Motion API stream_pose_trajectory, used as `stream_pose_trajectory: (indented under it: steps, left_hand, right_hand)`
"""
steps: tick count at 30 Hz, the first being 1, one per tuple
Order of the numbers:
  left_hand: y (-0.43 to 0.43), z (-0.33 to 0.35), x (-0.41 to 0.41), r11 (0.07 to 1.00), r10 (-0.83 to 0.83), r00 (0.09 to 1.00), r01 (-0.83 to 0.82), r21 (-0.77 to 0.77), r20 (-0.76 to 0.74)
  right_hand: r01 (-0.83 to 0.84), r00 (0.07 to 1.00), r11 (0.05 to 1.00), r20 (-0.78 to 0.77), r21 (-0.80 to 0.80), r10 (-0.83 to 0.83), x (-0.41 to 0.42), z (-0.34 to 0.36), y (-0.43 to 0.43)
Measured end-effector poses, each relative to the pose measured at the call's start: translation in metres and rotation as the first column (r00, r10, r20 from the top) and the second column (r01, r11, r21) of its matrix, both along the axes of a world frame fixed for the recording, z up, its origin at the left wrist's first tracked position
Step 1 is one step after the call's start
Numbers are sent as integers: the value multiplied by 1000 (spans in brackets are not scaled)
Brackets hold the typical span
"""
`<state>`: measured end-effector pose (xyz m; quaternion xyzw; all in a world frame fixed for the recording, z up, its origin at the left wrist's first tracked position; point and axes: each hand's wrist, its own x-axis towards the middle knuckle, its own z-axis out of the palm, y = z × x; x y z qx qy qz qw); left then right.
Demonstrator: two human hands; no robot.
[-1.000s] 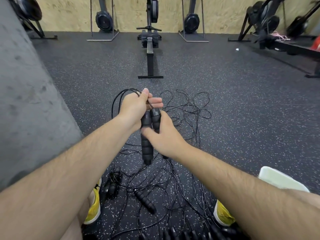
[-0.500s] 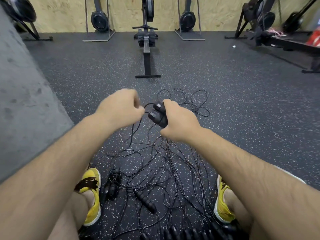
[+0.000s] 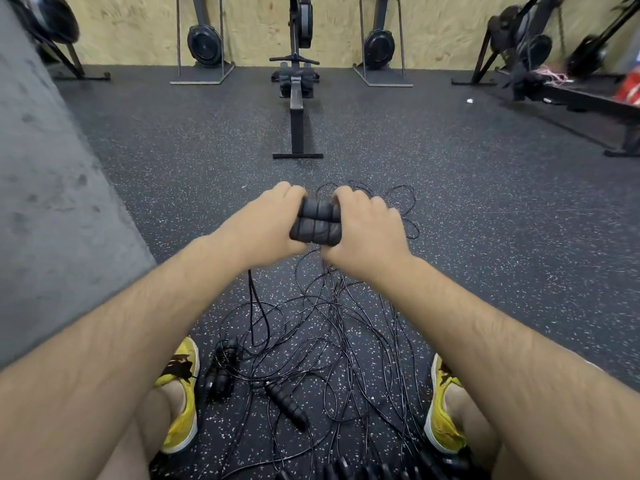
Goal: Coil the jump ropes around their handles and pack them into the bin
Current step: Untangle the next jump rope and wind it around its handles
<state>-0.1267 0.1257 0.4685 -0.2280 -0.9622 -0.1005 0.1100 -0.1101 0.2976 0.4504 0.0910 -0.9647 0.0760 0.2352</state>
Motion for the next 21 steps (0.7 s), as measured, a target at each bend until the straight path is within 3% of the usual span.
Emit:
stream_pose_trajectory:
  steps: [3, 5, 7, 8, 10, 12, 13, 15, 16, 18, 19, 21]
  left_hand:
    - [-2, -2, 4, 992, -38, 989, 21, -123, -143]
    - [-1, -2, 6, 977, -60, 975, 12, -214, -216]
    - [-2, 5, 6, 984, -24, 973, -18, -179, -230]
    - [-5, 11, 5, 991, 12, 970, -44, -129, -242]
    - [-12, 24, 4, 995, 84, 958, -96, -30, -275]
    - [-17, 32, 6, 992, 124, 950, -120, 32, -287]
    - [-17, 35, 8, 992, 125, 952, -114, 55, -280]
    - [-11, 37, 15, 992, 95, 960, -70, 103, -264]
    - [-8, 36, 17, 992, 71, 962, -41, 121, -262]
    - [-5, 37, 21, 989, 24, 964, 16, 150, -266]
    - [-6, 38, 21, 986, 13, 965, 32, 166, -263]
    - [-12, 40, 20, 976, 20, 969, 34, 214, -247]
  right_hand:
    - [-39, 999, 999, 13, -37, 40, 3, 1, -5]
    - [-87, 995, 994, -62, -65, 83, 6, 1, -11]
    - [-132, 985, 957, -141, -257, 98, 8, 0, -18]
    - [-138, 984, 890, -165, -436, 72, 9, 3, -19]
    - [-70, 995, 615, -102, -785, -17, 6, 5, -21]
    - [86, 993, 307, 105, -948, 45, -1, 1, -27]
    - [126, 971, 253, 172, -959, 166, -1, -1, -33]
    - [79, 880, 288, 202, -954, 430, 0, -5, -57]
    - [13, 818, 365, 220, -931, 531, 3, -6, -72]
    - [-143, 742, 622, 332, -770, 582, 14, -1, -99]
    - [-176, 742, 664, 346, -726, 575, 15, -2, -107]
    - [-150, 715, 604, 337, -783, 613, 15, -6, -110]
